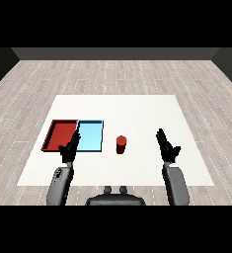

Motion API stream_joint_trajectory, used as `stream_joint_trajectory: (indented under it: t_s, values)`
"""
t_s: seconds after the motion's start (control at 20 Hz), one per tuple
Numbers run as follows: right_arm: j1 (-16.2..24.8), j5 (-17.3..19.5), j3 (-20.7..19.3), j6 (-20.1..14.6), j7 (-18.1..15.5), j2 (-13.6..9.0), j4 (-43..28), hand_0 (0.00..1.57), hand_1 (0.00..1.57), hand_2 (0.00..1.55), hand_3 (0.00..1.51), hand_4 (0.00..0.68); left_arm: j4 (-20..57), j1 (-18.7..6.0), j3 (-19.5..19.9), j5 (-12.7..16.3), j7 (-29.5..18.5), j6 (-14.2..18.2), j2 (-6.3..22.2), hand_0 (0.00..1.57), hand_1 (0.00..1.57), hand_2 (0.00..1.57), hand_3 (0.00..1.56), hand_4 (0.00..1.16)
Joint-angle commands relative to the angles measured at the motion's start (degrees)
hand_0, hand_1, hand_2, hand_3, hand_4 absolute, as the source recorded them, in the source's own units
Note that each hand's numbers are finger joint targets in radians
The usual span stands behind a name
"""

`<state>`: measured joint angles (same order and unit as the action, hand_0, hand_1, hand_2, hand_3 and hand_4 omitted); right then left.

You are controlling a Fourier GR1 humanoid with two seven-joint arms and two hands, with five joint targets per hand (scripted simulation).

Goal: Pick the red can and put it in the red box

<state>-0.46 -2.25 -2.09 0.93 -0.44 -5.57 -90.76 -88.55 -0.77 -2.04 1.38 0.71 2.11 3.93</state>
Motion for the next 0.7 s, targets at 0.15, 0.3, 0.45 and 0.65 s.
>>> stream_joint_trajectory:
  t_s: [0.15,0.3,0.45,0.65]
  values:
    - [1.4,2.6,0.8,-0.3,0.1,1.1,0.2,0.0,0.0,0.0,0.0,0.0,-0.4,-0.8,1.6,-1.3,0.9,-1.2,0.9,0.0,0.0,0.0,0.0,0.0]
    - [-1.1,0.7,1.1,0.3,-8.6,2.5,-5.6,0.0,0.0,0.0,0.0,0.0,-6.5,-4.1,2.7,0.7,-12.3,-0.6,-1.1,0.0,0.0,0.0,0.0,0.0]
    - [3.2,0.3,1.0,1.9,-15.4,2.8,-5.0,0.0,0.0,0.0,0.0,0.0,-5.5,-2.1,4.1,2.5,-17.9,-3.7,0.2,0.0,0.0,0.0,0.0,0.0]
    - [2.4,0.9,0.8,2.9,-19.8,2.6,-0.8,0.0,0.0,0.0,0.0,0.0,-1.0,-0.9,3.4,0.6,-25.3,-3.3,-1.8,0.0,0.0,0.0,0.0,0.0]
